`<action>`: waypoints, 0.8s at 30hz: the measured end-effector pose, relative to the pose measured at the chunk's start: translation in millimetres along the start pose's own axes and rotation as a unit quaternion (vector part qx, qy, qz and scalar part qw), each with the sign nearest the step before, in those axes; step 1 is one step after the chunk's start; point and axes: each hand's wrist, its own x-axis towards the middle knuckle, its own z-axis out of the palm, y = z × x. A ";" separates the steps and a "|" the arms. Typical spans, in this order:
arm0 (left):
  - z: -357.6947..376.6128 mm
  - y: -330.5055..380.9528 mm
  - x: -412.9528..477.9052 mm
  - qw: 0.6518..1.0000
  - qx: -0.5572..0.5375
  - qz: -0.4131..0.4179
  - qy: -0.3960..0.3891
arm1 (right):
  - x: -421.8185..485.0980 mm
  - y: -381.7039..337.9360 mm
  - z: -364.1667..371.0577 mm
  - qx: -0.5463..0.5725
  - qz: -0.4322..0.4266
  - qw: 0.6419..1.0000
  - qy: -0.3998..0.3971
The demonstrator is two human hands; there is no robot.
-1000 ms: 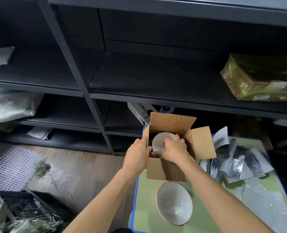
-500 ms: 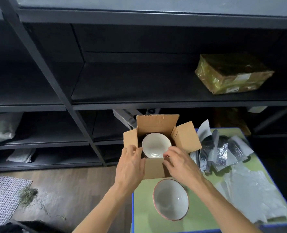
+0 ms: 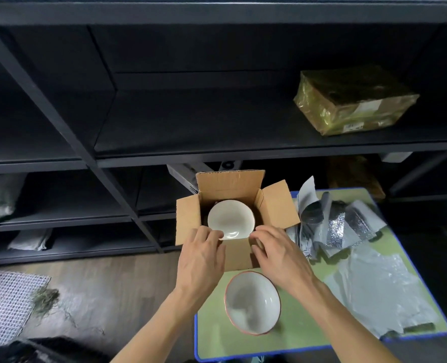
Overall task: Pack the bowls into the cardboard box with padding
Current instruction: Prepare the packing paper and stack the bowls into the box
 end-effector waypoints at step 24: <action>-1.6 -21.4 11.1 0.984 -0.021 -0.152 -0.093 | 123.4 -52.1 58.9 -0.182 0.221 0.920 -0.267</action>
